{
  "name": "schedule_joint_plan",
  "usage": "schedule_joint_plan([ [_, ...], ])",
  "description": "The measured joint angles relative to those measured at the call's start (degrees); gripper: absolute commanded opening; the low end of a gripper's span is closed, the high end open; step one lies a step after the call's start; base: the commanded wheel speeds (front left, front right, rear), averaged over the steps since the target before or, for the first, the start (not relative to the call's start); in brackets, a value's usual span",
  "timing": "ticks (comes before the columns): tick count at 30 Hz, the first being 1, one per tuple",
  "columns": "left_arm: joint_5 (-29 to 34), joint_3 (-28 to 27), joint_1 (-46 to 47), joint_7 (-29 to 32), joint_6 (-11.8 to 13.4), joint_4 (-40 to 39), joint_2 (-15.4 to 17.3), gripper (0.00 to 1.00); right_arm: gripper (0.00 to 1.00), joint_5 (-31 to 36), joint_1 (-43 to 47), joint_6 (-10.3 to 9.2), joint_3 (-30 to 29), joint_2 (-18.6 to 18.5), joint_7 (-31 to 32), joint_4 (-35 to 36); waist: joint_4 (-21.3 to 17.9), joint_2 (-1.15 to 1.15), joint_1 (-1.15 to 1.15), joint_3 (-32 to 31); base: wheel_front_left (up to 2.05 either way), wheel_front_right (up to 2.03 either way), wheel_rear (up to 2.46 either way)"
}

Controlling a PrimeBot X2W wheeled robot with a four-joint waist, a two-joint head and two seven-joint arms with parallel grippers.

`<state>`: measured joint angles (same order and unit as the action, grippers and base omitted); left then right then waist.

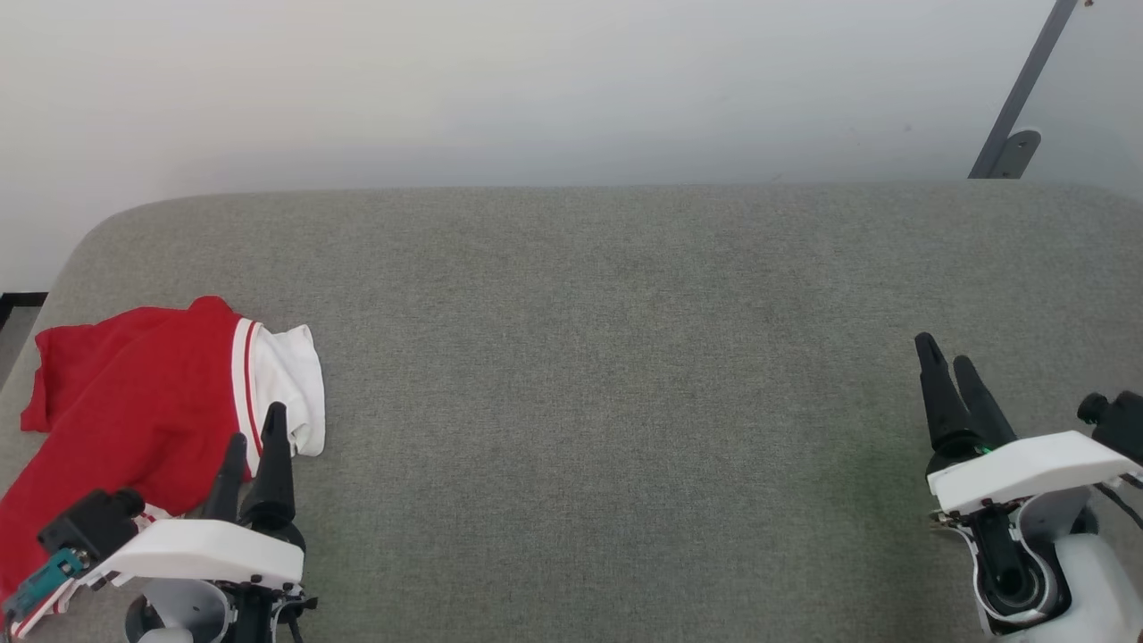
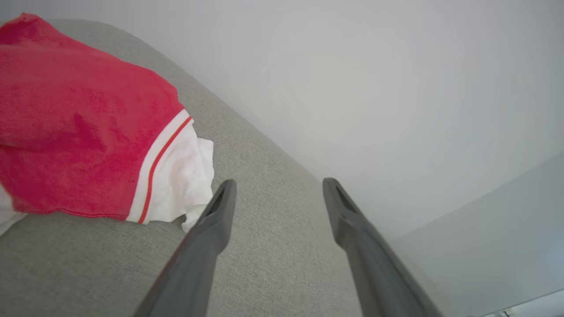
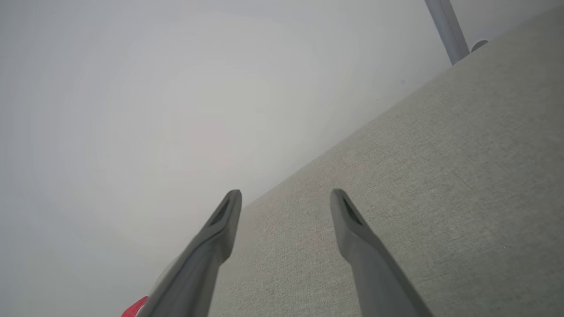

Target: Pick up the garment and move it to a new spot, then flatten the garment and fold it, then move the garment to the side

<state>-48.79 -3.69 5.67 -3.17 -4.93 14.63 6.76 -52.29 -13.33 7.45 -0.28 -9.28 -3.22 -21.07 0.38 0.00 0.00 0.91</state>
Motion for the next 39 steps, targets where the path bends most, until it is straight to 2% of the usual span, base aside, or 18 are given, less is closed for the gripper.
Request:
schedule_joint_plan([
  [9, 7.6, 2.6, 0.0, -1.7, 2.3, -0.6, 1.7, 1.00, 1.00, 12.3, -0.8, 0.01, -0.6, -0.1, -1.6, -0.3, 0.1, 0.00, 0.00, 0.1, 0.00, 0.00, 0.00],
  [21, 14.7, 4.4, 0.0, -3.8, 3.9, 0.4, 3.2, 1.00, 1.00, 23.0, -2.8, 0.01, -1.5, 0.0, -3.7, -2.3, 0.0, 0.00, 0.00, 0.1, 0.00, 0.00, 0.00],
  [39, 22.3, 3.3, -0.1, -6.4, 2.9, 2.1, 3.6, 1.00, 1.00, 33.8, -3.9, 0.01, -1.1, -0.7, -6.2, -4.5, -0.3, 0.00, 0.00, -0.1, 0.00, 0.00, 0.00],
])
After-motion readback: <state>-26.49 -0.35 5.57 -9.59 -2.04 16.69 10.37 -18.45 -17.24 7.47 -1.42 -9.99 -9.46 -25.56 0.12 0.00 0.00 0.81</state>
